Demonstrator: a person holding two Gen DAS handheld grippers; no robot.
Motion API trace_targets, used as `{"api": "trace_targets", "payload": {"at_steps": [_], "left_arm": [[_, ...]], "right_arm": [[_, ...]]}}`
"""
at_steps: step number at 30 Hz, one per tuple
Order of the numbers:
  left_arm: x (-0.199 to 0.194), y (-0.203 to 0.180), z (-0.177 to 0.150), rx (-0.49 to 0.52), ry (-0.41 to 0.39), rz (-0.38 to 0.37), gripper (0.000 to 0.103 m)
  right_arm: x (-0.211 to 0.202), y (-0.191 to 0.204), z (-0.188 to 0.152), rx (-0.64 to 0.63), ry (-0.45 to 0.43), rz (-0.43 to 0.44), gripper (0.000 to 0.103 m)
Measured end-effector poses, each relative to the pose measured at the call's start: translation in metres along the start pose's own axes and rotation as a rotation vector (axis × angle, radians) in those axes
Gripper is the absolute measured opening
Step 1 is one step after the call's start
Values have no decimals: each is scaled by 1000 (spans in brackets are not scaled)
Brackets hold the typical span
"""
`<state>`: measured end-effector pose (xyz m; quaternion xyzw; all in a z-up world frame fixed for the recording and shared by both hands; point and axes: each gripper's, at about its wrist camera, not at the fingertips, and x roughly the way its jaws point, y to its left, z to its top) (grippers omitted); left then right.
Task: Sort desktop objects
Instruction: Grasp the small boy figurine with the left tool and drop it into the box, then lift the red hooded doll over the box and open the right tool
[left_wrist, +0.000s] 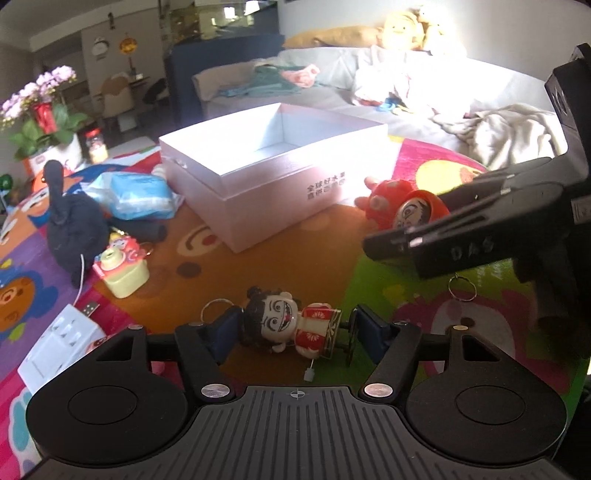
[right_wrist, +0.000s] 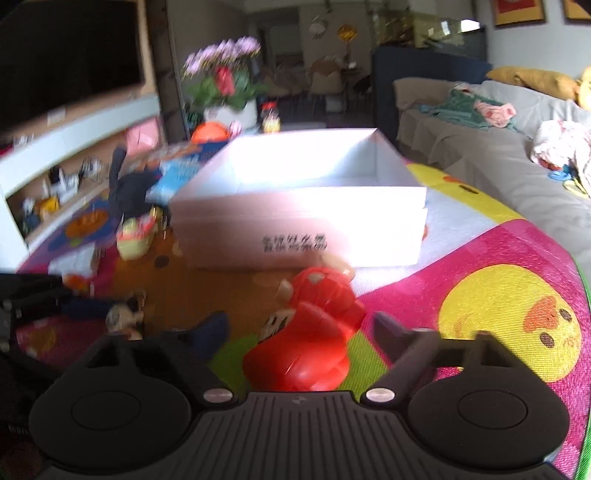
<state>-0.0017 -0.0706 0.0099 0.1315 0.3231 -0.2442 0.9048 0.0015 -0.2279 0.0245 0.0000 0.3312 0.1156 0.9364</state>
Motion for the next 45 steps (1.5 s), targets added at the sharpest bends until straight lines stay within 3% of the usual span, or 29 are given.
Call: {"api": "trace_targets", "payload": {"at_steps": [2, 6, 10, 15, 17, 19, 21, 22, 24, 26, 30, 32, 35, 40, 45], "left_arm": [[-7, -5, 1, 22, -15, 3, 72], [-34, -11, 15, 73, -104, 28, 72], [-51, -11, 51, 125, -242, 75, 72], [-19, -17, 97, 229, -344, 136, 72], [0, -20, 112, 284, -365, 167, 72], [18, -16, 127, 293, -355, 185, 72], [35, -8, 139, 261, -313, 129, 74], [43, -3, 142, 243, -294, 94, 81], [52, 4, 141, 207, -280, 94, 88], [49, 8, 133, 182, -276, 85, 92], [18, 7, 104, 92, -237, 45, 97], [4, 4, 84, 64, -208, 42, 100], [-18, 4, 51, 34, -175, 45, 100], [-42, 20, 18, -40, -136, 113, 101], [-65, 47, -8, -141, -101, 164, 102]], "right_arm": [[-1, 2, -1, -38, 42, 7, 52], [-26, -4, 5, -77, 53, 75, 52], [-74, -23, 41, -23, -124, 69, 48], [-84, -32, 83, -21, -241, 46, 30], [-69, -37, 100, -4, -224, 59, 17], [-52, -42, 119, 29, -203, 54, 17], [-45, -47, 131, 53, -197, 50, 17], [-45, -51, 135, 57, -194, 63, 17], [-51, -51, 131, 27, -208, 70, 22], [-58, -49, 120, -13, -197, 57, 52], [-64, -48, 85, -63, -112, 45, 72], [-62, -45, 68, -73, -60, 40, 91], [-55, -39, 47, -71, 5, 83, 94], [-37, -4, 23, -83, 83, 209, 100], [-17, 35, 11, -161, 99, 210, 103]]}}
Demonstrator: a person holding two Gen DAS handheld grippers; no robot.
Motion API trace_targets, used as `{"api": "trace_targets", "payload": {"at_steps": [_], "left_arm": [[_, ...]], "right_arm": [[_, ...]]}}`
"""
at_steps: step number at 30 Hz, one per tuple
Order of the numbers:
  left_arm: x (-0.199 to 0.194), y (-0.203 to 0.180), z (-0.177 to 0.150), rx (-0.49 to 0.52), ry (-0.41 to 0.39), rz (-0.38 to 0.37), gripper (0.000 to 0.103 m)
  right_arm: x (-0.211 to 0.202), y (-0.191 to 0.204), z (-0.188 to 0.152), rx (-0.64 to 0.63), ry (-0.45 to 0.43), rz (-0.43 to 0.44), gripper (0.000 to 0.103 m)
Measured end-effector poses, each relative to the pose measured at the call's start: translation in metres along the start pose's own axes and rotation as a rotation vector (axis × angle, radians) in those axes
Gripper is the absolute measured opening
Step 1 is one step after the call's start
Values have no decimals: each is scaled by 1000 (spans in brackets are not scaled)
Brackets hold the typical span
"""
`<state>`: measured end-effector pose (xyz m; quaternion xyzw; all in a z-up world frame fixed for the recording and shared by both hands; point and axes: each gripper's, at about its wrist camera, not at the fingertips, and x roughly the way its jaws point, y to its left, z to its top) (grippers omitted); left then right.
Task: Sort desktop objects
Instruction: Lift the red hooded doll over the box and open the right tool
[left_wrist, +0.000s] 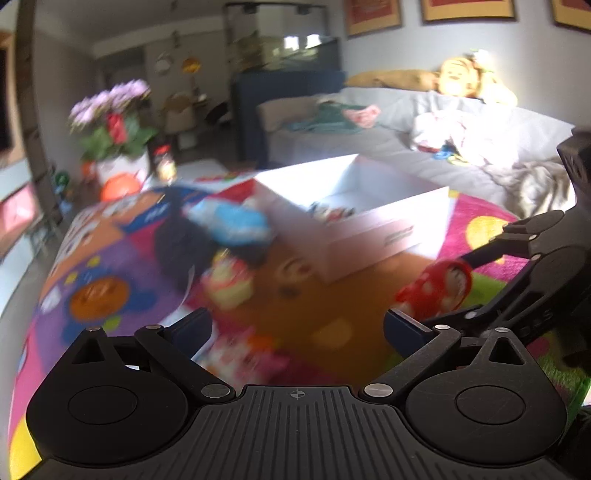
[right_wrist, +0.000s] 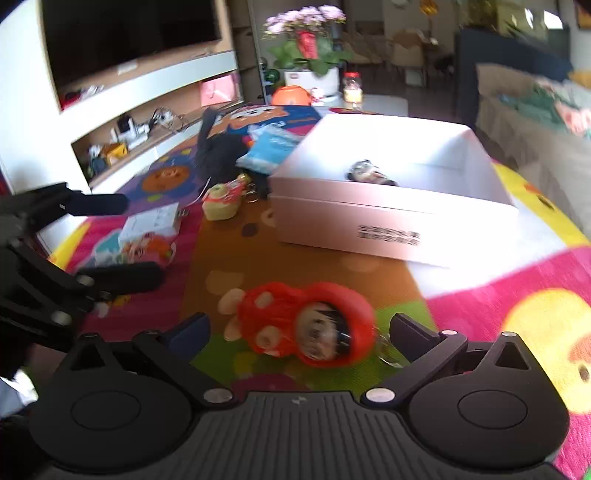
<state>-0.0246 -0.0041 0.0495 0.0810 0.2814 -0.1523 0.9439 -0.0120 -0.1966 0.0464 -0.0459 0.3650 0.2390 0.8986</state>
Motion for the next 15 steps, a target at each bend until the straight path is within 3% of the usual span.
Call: {"api": "trace_targets", "payload": {"at_steps": [4, 8, 13, 15], "left_arm": [[-7, 7, -16, -30, 29, 22, 102], [-13, 4, -24, -35, 21, 3, 103], [-9, 2, -23, -51, 20, 7, 103], [-10, 5, -22, -61, 7, 4, 103]], "right_arm": [[21, 10, 2, -21, 30, -61, 103], [23, 15, 3, -51, 57, -98, 96], [-4, 14, 18, -86, 64, -51, 96], [-30, 6, 38, -82, -9, -51, 96]]}}
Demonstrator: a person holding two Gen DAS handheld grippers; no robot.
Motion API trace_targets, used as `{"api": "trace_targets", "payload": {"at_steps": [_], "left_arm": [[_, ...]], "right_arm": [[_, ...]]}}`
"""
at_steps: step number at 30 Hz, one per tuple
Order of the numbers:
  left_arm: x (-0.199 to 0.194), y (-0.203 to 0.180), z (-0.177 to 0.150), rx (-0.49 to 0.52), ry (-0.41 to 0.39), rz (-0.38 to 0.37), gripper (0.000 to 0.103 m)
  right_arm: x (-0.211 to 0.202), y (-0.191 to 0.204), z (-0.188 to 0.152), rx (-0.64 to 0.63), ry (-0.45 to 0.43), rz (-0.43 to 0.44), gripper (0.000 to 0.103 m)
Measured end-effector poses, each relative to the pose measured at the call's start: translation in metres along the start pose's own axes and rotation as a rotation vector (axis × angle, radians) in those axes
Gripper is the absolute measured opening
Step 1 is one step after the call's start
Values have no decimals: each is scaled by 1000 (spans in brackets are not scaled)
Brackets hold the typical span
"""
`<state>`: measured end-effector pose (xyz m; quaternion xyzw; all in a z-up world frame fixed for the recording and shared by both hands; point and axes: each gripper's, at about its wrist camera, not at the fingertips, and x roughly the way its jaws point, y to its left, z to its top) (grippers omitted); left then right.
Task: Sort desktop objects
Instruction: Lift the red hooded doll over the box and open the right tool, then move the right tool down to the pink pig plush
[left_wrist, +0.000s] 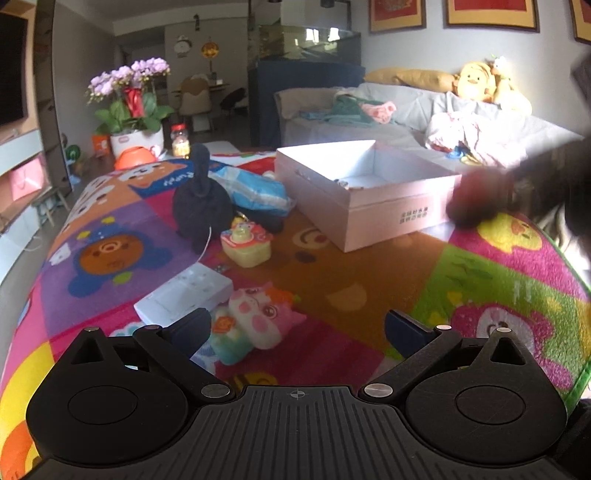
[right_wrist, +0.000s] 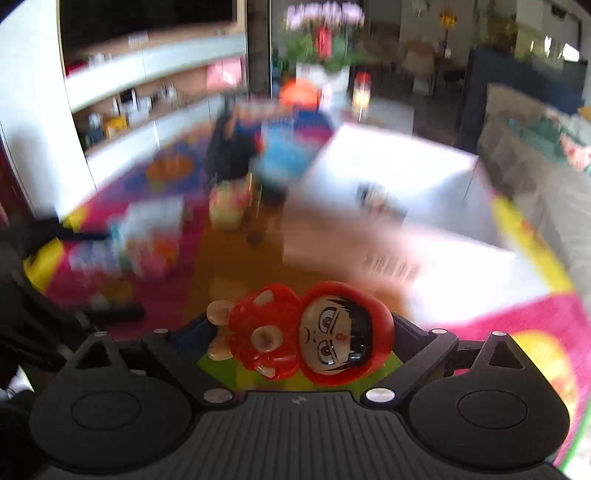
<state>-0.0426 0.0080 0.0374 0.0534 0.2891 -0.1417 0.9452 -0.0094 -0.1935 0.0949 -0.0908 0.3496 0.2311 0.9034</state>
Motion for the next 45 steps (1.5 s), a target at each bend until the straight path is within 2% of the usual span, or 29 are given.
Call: {"api": "trace_targets", "payload": {"at_steps": [3, 5, 9, 11, 13, 16, 21, 24, 28, 31, 34, 36, 37, 41, 45], "left_arm": [[1, 2, 0, -14, -8, -2, 103], [3, 3, -1, -22, 3, 5, 103], [3, 7, -6, -24, 23, 23, 103], [2, 13, -8, -31, 28, 42, 103], [2, 21, -9, -43, 34, 63, 103], [1, 33, -7, -60, 26, 104, 103], [-5, 57, 2, -111, -21, 178, 103], [-8, 69, 5, -148, -27, 226, 103], [-17, 87, 5, -196, -37, 309, 103], [-24, 101, 5, -247, -31, 353, 103], [-27, 107, 3, -266, -18, 360, 103], [-27, 106, 1, -253, -8, 349, 103], [-25, 104, 0, -243, 0, 338, 103], [-11, 89, -1, -201, 32, 271, 103], [9, 69, 3, -184, 69, 192, 103]], "right_arm": [[-33, -27, 39, 68, -172, -82, 96], [-35, -48, 61, 123, -238, -135, 96], [6, -85, 87, 208, -203, -170, 97], [29, -99, 91, 239, -148, -170, 97], [38, -101, 90, 281, -142, -182, 98], [33, -85, 76, 264, -198, -162, 101], [22, -26, 48, 53, -263, -129, 103], [33, 13, 31, -45, -200, 6, 103], [54, 67, 10, -111, -86, 192, 103], [72, 105, 2, -141, -57, 250, 103], [92, 127, 4, -152, -50, 246, 102], [103, 130, 4, -160, -28, 245, 86], [105, 131, 5, -167, -15, 229, 71], [95, 107, -1, -119, -6, 201, 70], [74, 66, -18, -73, -14, 105, 70]]}}
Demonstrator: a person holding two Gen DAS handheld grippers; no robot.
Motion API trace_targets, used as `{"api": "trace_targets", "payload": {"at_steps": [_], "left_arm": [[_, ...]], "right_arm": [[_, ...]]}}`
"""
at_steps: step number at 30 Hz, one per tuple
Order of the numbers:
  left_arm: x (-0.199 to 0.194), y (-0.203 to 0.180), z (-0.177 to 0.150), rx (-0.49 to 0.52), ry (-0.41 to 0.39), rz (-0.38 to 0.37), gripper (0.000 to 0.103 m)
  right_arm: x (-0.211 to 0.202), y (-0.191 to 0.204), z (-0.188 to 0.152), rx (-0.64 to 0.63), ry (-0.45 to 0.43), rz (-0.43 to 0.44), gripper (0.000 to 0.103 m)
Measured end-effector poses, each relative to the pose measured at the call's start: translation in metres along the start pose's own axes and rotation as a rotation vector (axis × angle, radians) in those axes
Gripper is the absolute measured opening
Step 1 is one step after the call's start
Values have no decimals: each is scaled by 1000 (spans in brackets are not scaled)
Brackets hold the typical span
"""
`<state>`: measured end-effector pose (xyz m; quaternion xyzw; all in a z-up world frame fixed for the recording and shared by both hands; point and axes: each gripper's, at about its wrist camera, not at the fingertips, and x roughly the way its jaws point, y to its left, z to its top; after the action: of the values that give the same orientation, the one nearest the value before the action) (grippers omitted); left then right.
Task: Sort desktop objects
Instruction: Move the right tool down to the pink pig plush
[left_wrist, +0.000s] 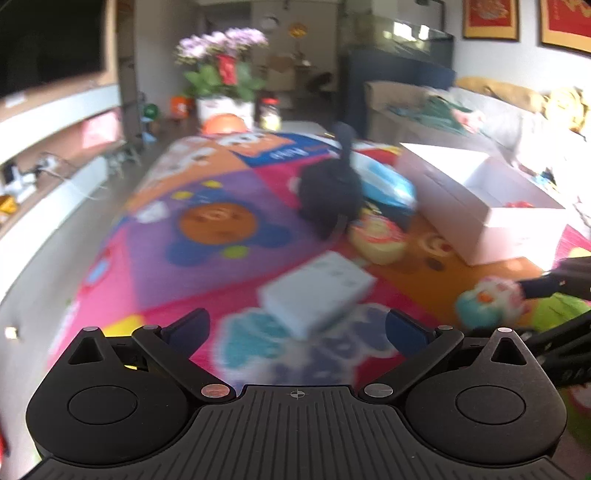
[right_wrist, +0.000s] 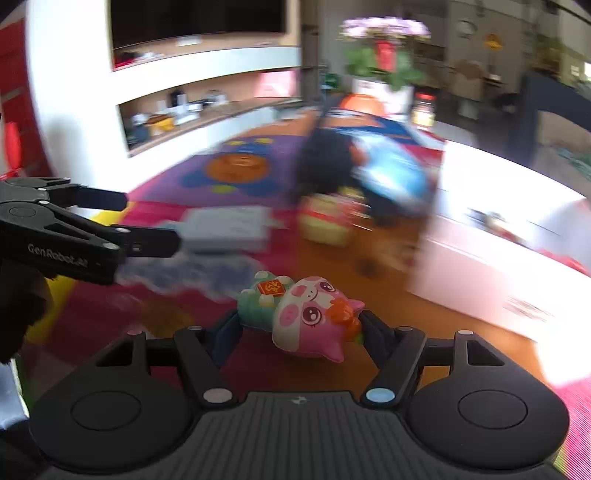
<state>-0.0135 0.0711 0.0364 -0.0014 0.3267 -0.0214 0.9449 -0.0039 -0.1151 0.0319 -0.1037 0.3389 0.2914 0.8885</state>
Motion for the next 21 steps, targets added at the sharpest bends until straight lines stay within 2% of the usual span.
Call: {"api": "trace_targets", "payload": {"at_steps": [5, 9, 11, 14, 16, 18, 21], "left_arm": [[21, -31, 7, 21, 41, -72, 103], [43, -46, 19, 38, 34, -25, 103], [53, -48, 25, 29, 25, -12, 103], [57, -49, 30, 36, 22, 33, 103], [56, -49, 30, 45, 17, 86, 103], [58, -46, 29, 23, 36, 126, 103], [65, -40, 31, -57, 73, 110, 103]], "right_arm": [[-33, -52, -29, 114, -4, -166, 70], [-47, -78, -46, 178, -27, -264, 73], [-47, -83, -52, 208, -36, -266, 85], [-45, -84, -55, 221, -47, -253, 89], [-47, -83, -55, 217, -65, -252, 97], [-49, -82, -56, 215, -81, -243, 99], [-49, -83, -55, 230, -73, -230, 101]]}}
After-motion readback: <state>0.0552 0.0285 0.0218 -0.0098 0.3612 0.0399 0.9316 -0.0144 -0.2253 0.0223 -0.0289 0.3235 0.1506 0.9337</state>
